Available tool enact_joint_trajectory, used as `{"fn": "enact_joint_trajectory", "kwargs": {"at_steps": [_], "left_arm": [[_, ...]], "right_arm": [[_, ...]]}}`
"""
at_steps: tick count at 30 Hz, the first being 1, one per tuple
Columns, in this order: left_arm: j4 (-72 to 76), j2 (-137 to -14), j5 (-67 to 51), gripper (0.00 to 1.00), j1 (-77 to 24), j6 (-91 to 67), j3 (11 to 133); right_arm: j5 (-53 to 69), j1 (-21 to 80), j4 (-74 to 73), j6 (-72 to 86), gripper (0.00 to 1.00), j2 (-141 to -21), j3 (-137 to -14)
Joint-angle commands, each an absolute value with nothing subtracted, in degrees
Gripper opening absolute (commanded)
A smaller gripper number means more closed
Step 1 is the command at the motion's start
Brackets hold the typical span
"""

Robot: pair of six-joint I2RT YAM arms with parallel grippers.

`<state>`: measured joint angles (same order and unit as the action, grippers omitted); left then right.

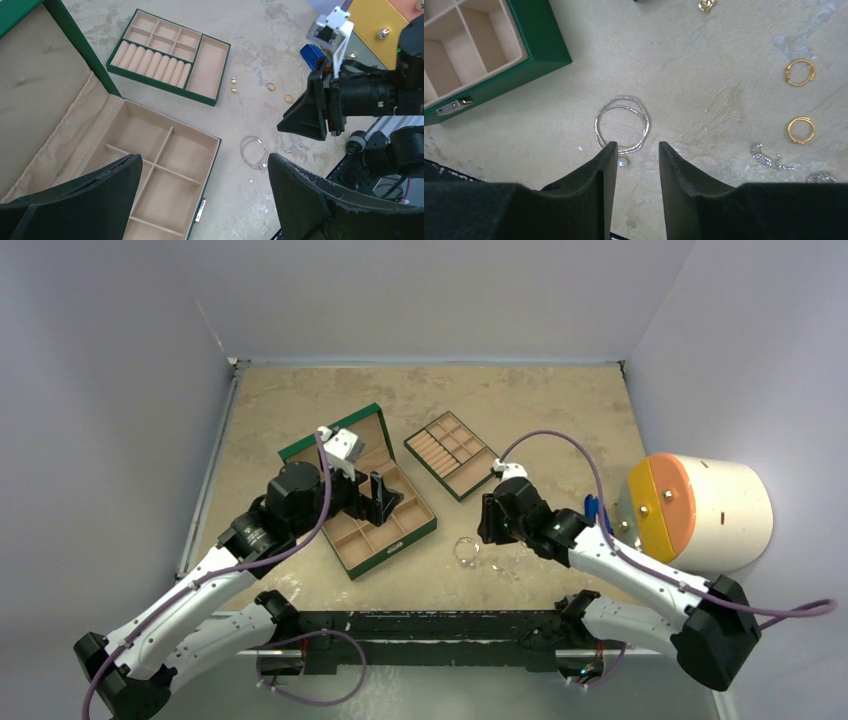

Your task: Organize the mixed jewelry

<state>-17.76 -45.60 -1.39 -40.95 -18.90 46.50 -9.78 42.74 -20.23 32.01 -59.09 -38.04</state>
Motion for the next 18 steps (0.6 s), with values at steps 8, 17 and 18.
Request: {"fn": "enact_joint_trajectory", "kwargs": {"at_steps": [8,17,18], "left_arm": [[-16.5,-46.16,-0.88,0.97,-41.05,-19.25,49.37],[-16.67,-46.62,-1.04,0.97,-41.07,-19.07,49.42],[-16.64,-46.71,-1.05,0.97,-41.05,-19.07,49.44]], "right_arm": [[-4.57,44.07,-11.43,35.37,0.33,-63.84,-34.88],[-2.34,48.08,-8.54,34.25,0.39,-66.2,-33.92],[-1.84,48.48,-8.33,33.93,0.39,-66.94,-34.11]]}}
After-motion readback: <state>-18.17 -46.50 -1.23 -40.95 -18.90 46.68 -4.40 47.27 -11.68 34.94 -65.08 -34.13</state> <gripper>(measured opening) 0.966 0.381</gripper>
